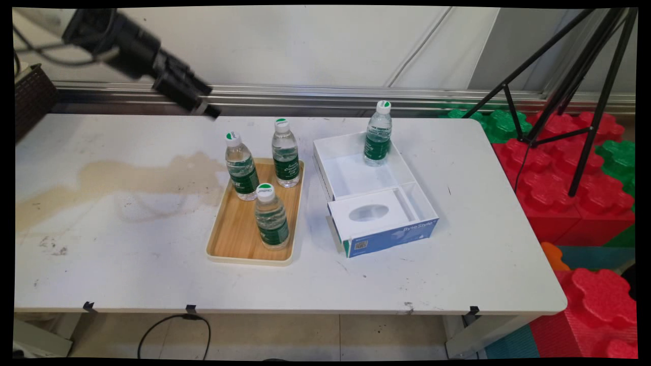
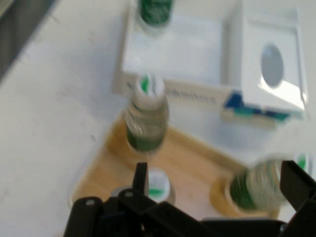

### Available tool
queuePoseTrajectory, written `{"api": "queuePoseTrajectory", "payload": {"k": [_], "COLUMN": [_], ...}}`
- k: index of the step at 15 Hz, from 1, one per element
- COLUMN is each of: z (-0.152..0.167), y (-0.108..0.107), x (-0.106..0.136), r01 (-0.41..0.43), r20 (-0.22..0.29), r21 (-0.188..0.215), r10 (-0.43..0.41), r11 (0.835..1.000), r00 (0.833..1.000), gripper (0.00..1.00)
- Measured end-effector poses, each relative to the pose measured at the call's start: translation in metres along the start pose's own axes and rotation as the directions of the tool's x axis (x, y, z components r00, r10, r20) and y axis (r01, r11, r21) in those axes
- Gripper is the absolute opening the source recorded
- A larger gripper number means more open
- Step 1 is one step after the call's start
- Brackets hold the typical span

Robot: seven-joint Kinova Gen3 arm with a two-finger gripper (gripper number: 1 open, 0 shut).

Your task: Pick up the green bottle from the white box

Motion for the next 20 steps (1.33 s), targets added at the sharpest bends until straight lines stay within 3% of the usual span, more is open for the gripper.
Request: {"api": "queuePoseTrajectory", "payload": {"k": [4, 9, 13, 17, 20], "z": [-0.006, 0.014, 0.071, 0.148, 0.188], "y": [0.032, 0.072, 0.09, 0.089, 0.087], "x": [0.053, 0.11, 0.152, 0.177, 0.188], "r01": [0.03, 0.008, 0.005, 0.045, 0.073], "r20": [-0.052, -0.071, -0.038, 0.025, 0.049], "r21": [0.087, 0.139, 0.172, 0.19, 0.206], "r10": [-0.026, 0.001, 0.002, -0.051, -0.084], "r11": [0.996, 0.99, 0.985, 0.981, 0.976], "r00": [0.998, 0.997, 0.999, 0.998, 0.995], "gripper": [1.0, 1.0, 1.0, 1.0, 1.0]}}
